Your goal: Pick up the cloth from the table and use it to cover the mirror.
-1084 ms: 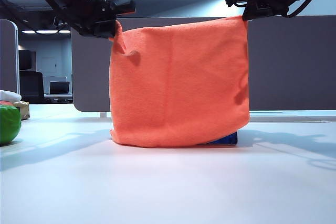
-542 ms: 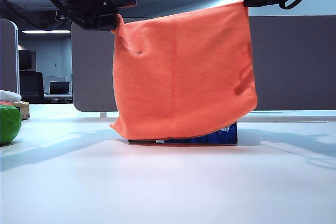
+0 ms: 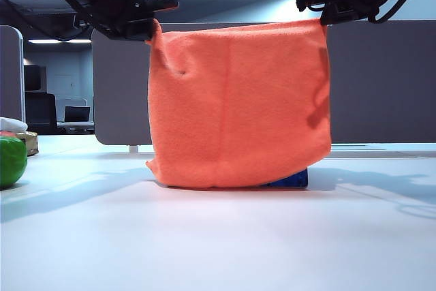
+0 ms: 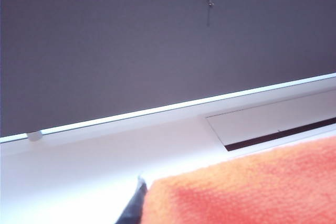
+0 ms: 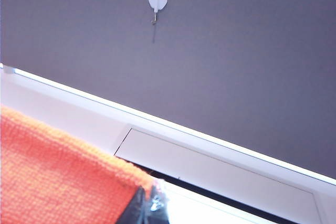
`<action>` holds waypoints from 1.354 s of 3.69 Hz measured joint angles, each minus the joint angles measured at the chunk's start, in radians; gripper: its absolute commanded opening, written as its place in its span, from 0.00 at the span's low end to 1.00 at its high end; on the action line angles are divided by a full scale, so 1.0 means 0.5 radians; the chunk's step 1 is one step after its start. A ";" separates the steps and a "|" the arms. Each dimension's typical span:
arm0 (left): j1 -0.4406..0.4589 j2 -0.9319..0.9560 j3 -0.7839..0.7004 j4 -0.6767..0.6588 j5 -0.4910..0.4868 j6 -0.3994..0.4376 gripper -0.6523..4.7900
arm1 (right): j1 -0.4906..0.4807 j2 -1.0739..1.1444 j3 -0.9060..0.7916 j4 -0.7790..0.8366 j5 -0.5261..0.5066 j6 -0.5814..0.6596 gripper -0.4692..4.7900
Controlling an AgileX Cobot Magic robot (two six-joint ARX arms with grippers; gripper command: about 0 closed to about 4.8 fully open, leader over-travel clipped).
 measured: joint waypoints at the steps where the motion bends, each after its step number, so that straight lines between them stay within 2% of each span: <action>1: 0.005 0.000 -0.001 0.000 -0.079 0.001 0.42 | -0.003 -0.001 0.000 -0.044 0.003 0.000 0.08; 2: 0.004 0.000 -0.001 -0.009 -0.085 0.009 0.46 | -0.008 0.000 0.000 -0.114 0.009 0.000 0.12; 3: 0.004 0.000 -0.002 -0.064 -0.095 0.069 0.46 | -0.008 -0.001 0.000 -0.143 0.010 0.000 0.31; 4: 0.014 0.000 -0.002 -0.143 -0.246 0.098 0.66 | -0.012 -0.001 0.000 -0.182 0.042 -0.005 0.31; 5: 0.014 -0.008 -0.001 -0.061 -0.283 0.098 0.66 | -0.011 -0.001 0.000 -0.290 0.041 -0.005 0.31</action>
